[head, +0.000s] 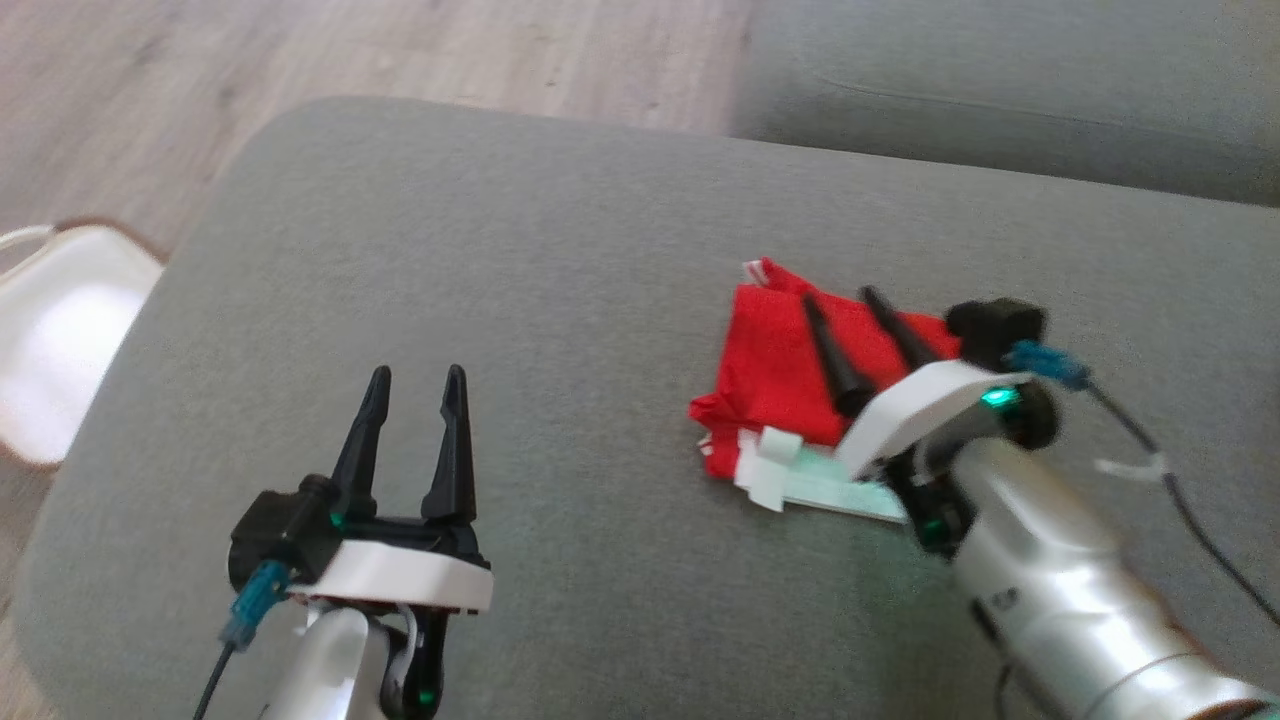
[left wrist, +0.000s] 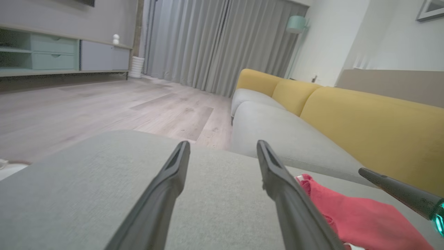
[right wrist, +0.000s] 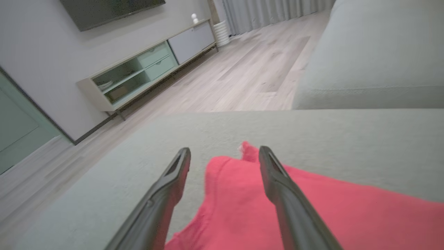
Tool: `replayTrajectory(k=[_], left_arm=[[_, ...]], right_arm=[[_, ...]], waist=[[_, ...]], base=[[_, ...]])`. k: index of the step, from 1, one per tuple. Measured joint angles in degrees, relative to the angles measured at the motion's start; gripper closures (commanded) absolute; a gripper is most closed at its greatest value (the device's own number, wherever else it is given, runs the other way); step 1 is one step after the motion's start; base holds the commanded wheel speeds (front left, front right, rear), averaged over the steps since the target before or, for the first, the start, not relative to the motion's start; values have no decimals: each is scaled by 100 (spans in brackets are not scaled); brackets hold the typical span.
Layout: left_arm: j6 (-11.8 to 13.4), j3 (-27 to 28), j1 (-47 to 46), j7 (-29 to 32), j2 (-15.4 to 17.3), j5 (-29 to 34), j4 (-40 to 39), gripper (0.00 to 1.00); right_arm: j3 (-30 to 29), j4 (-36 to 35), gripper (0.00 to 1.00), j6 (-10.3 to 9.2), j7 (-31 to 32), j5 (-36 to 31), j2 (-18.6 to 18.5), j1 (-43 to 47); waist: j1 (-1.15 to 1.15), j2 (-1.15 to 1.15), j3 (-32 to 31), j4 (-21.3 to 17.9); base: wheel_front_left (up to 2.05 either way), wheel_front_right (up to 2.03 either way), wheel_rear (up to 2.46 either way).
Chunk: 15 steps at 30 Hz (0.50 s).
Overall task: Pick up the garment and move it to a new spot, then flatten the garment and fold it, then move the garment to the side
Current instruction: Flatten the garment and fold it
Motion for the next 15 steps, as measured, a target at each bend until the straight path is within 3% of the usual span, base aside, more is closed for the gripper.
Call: replayTrajectory(k=[3, 8, 15], left_arm=[[2, 16, 5, 0, 0, 1, -45, 0], [34, 55, 18, 0, -1, 369, -46, 0], [114, 212, 28, 0, -2, 538, -65, 0]], right_arm=[[-532, -248, 0, 0, -18, -430, -291, 53], [-1792, -1299, 0, 0, -20, -1367, -651, 565], [-2972, -2616, 0, 0, -21, -2506, -368, 2024]], waist=[[0, 0, -26, -242], [0, 0, -27, -656], [0, 0, 9, -1166]], base=[[0, 0, 0], [0, 0, 0], [0, 0, 0]])
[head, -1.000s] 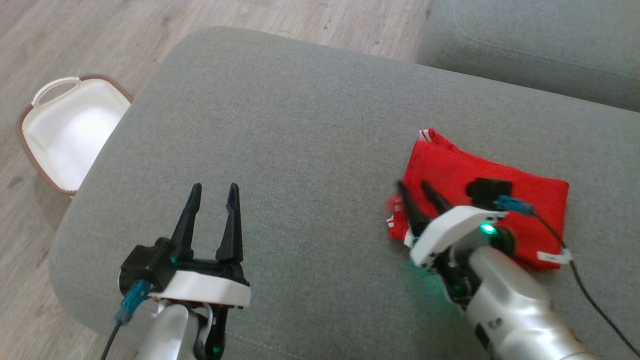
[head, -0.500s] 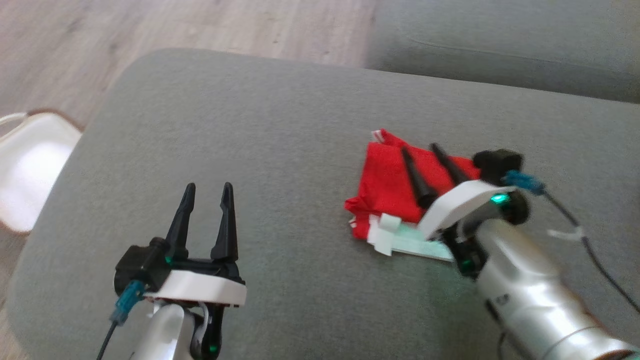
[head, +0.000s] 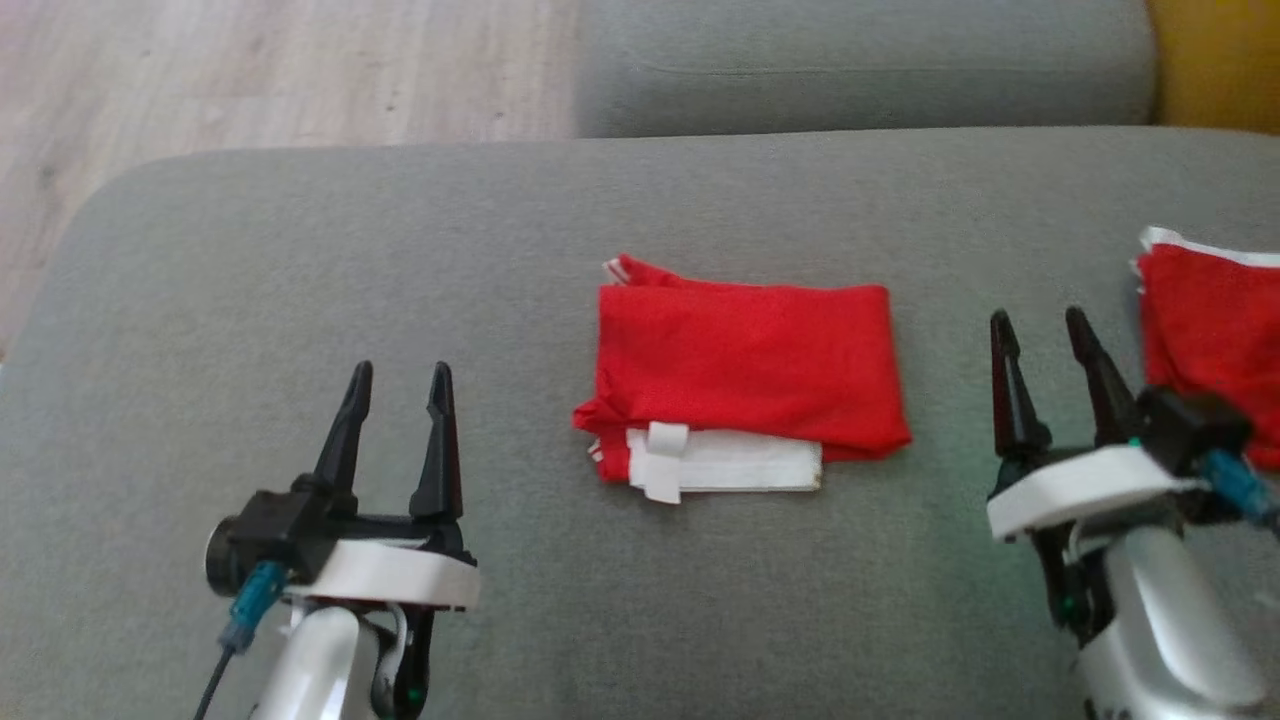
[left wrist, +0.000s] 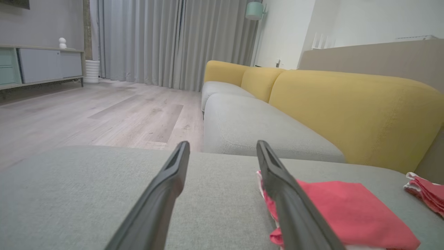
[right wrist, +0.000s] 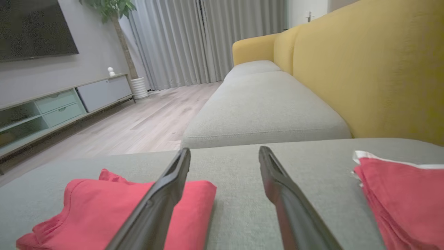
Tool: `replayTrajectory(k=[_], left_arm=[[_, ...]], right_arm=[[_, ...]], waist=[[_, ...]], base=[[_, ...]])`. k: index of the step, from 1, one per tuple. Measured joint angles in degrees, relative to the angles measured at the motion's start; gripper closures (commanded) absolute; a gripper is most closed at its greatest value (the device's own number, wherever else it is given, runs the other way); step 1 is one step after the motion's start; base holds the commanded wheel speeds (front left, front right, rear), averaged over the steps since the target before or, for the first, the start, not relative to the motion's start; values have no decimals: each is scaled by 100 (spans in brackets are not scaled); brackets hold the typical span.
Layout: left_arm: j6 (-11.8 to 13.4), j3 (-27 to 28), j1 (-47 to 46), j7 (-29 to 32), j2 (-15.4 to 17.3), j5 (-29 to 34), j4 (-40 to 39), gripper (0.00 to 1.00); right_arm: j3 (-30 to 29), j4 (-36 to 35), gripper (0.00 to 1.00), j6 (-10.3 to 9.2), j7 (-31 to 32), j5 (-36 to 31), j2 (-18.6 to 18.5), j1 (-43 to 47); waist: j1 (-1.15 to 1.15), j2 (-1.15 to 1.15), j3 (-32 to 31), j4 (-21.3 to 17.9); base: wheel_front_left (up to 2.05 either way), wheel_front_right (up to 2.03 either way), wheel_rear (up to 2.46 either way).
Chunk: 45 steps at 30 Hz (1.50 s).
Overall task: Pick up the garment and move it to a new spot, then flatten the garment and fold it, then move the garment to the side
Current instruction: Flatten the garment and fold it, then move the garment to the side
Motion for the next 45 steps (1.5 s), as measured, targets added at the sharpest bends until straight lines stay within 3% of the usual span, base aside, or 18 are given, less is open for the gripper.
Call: replayTrajectory(k=[6, 12, 29, 35, 45], left_arm=[[101, 41, 52, 0, -1, -37, -164, 0], [198, 44, 321, 0, 0, -35, -285, 0], [205, -77, 162, 0, 1, -42, -422, 0], [189, -261, -210, 0, -2, -43, -442, 0], [227, -498, -414, 0, -5, -152, -411, 0]], right_arm=[[-277, -631, 0, 0, -9, -398, 385, 541], [-333, -770, 0, 0, -14, -482, 486, 786], [-450, -835, 0, 0, 149, -602, 558, 660], [-450, -528, 0, 0, 533, -654, 558, 111], [-452, 646, 0, 0, 1084, -453, 557, -520]], waist=[[0, 0, -5, -294], [0, 0, -39, -415], [0, 0, 281, -200], [0, 0, 600, 37], [1, 0, 960, 458]], base=[[0, 0, 0], [0, 0, 0], [0, 0, 0], [0, 0, 0], [0, 0, 0]])
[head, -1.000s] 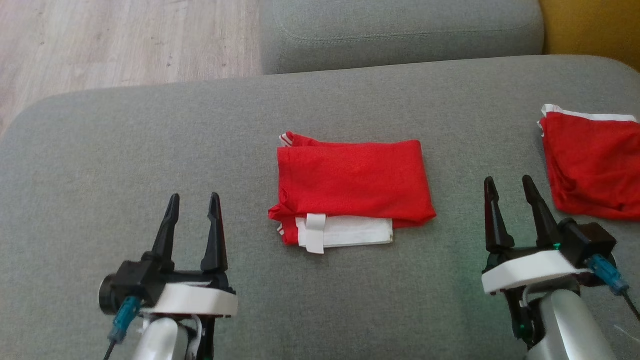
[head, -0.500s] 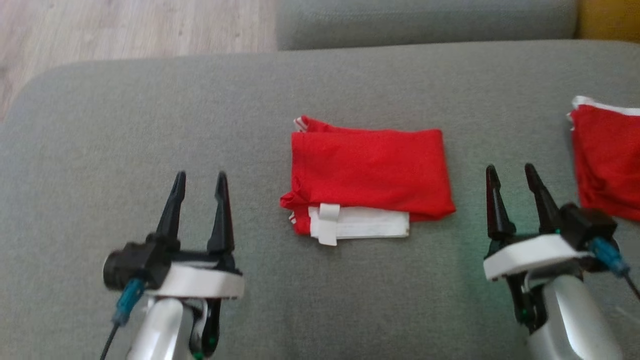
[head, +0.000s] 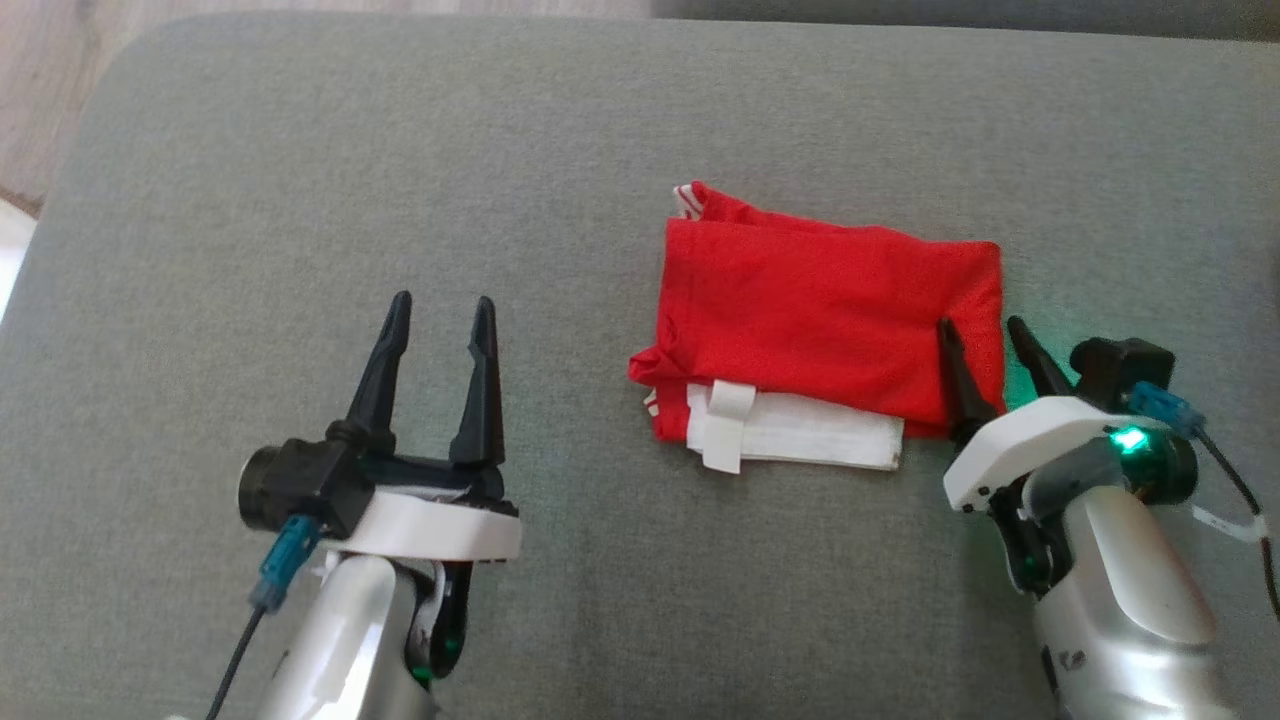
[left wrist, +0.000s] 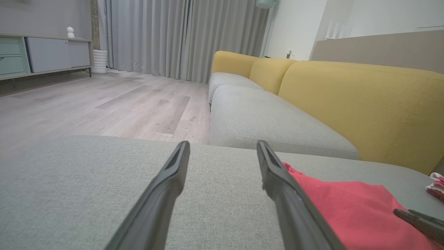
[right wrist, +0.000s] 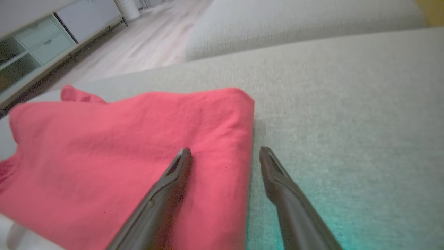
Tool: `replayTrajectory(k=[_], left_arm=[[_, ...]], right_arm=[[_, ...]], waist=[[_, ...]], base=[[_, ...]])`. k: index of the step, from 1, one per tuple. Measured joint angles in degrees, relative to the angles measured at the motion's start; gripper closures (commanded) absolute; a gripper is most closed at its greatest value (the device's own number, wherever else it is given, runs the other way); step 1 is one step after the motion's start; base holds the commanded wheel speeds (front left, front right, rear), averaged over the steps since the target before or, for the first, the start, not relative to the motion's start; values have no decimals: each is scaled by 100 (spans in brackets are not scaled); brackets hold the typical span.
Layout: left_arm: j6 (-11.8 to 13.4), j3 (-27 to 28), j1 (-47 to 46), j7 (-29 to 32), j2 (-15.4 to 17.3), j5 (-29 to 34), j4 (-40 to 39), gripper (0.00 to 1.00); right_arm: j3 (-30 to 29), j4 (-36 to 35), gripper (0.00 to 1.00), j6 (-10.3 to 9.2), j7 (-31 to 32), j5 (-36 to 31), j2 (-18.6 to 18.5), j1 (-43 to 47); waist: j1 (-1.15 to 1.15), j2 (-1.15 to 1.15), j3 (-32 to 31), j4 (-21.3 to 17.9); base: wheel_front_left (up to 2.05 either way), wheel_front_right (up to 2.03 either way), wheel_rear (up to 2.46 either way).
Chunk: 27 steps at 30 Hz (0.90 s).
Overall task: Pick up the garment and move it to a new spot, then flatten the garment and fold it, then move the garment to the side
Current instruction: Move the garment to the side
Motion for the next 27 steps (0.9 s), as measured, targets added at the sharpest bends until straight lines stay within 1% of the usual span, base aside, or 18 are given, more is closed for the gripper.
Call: replayTrajectory(k=[3, 6, 7, 8, 9, 11, 15, 18, 22, 27], left_arm=[[20, -82, -29, 0, 0, -43, 7, 0], [27, -92, -82, 0, 0, -43, 7, 0], [45, -93, -85, 0, 0, -43, 8, 0], [47, -93, -85, 0, 0, -43, 9, 0], [63, -93, -85, 0, 0, -43, 13, 0], [63, -91, -85, 0, 0, -43, 25, 0], [55, -82, -85, -1, 0, -37, 57, 0], [26, -82, -86, 0, 0, -32, 57, 0], [12, -122, -88, -1, 0, -32, 31, 0], [14, -331, -131, -1, 0, -33, -24, 0]], right_arm=[[4, 372, 0, 0, 115, -30, -4, -155], [78, 601, 0, 0, 138, 7, -26, -322], [115, 678, 2, 0, 138, 15, -40, -402], [171, 735, 84, 0, 138, 22, -46, -460], [231, 797, 100, 0, 135, 20, -60, -521], [345, 890, 100, 0, 22, -67, -67, -595], [449, 1024, 100, 0, -337, -514, -58, -637], [542, 1022, 100, 0, -491, -748, -148, -669], [653, 856, 100, 0, -561, -934, -475, -821], [939, 411, 100, 0, -453, -987, -1042, -926]], waist=[[-1, 0, 68, 97], [0, 0, 125, 145], [-1, 0, 135, 149], [-1, 0, 141, 146], [-1, 0, 144, 137], [-1, 0, 139, 98], [-1, 0, 85, -80], [-1, 0, 29, -228], [-1, 0, -42, -473], [-1, 0, -94, -826]], base=[[0, 0, 0], [0, 0, 0], [0, 0, 0], [0, 0, 0], [0, 0, 0], [0, 0, 0], [0, 0, 0], [0, 0, 0], [0, 0, 0], [0, 0, 0]])
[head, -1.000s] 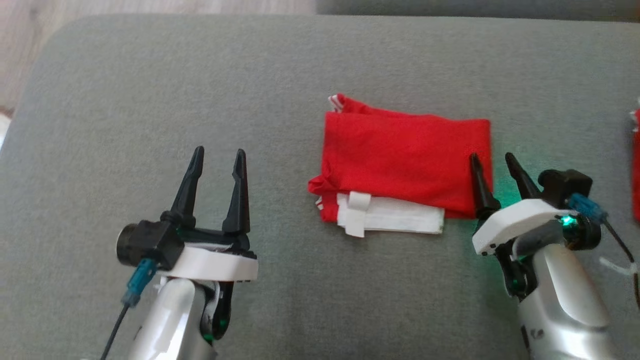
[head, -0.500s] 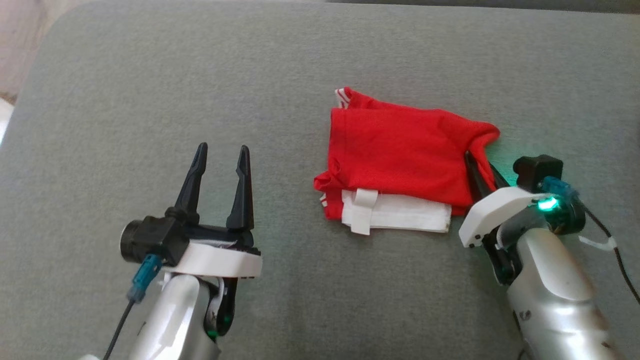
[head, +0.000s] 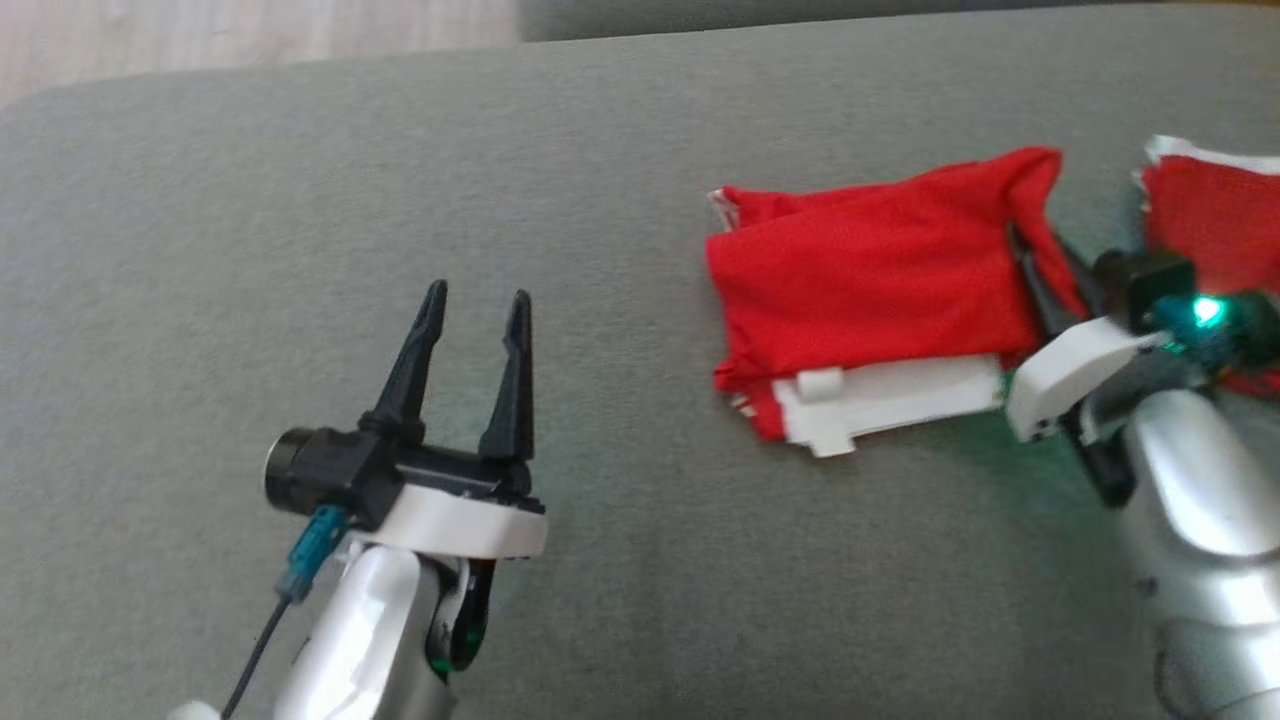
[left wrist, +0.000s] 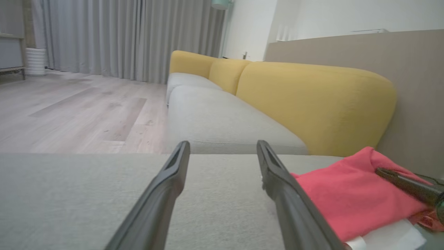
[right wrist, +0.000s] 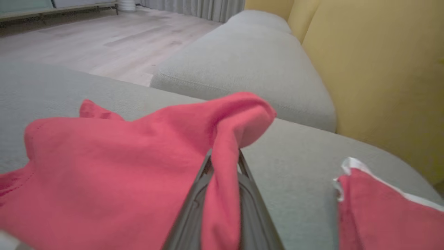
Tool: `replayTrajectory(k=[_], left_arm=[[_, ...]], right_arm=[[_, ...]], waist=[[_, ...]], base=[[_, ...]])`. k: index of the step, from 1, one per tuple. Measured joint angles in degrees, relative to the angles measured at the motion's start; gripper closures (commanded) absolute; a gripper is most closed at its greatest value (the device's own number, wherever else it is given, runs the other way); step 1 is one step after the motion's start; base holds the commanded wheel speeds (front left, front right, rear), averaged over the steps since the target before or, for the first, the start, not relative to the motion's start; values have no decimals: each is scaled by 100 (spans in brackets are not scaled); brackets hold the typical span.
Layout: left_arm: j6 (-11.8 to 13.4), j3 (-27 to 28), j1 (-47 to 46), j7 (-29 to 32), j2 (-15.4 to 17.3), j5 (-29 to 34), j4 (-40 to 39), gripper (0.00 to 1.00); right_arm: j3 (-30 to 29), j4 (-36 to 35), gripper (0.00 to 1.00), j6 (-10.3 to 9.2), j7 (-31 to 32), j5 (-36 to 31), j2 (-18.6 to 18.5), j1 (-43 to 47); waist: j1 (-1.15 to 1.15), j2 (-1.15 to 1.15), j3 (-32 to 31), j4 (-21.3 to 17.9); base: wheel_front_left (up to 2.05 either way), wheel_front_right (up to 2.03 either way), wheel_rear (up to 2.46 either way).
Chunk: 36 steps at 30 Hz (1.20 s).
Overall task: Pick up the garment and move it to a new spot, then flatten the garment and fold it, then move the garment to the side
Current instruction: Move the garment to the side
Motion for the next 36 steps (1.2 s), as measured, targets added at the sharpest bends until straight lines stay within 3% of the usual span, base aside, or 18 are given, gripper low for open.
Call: replayTrajectory(k=[10, 16, 25, 34, 35, 36], left_arm=[[48, -303, -363, -15, -8, 0, -82, 0], [42, -299, -560, -15, -8, 1, -63, 0], [21, -302, -739, -15, -8, 3, -31, 0], [-36, -266, -782, -15, -8, 66, 8, 0], [-37, -259, -782, -16, -8, 90, 16, 0], [-53, -249, -782, -15, -8, 99, 21, 0]], right_arm=[[250, -728, 100, 0, 601, 532, -1365, -313], [21, -708, 100, 0, 802, 748, -1839, -530], [-702, -29, 100, 0, 903, 736, -2175, -626], [-1144, 589, 100, 1, 867, 541, -2158, -635], [-1209, 646, 2, 0, 816, 520, -2131, -642], [-1228, 691, 0, 1, 773, 517, -2111, -650]], waist=[[0, 0, 197, -603], [1, 0, 482, -733], [1, 0, 810, -642], [1, 0, 995, -515], [1, 0, 995, -511], [1, 0, 988, -510]], base=[[0, 0, 0], [0, 0, 0], [0, 0, 0], [0, 0, 0], [0, 0, 0], [0, 0, 0]])
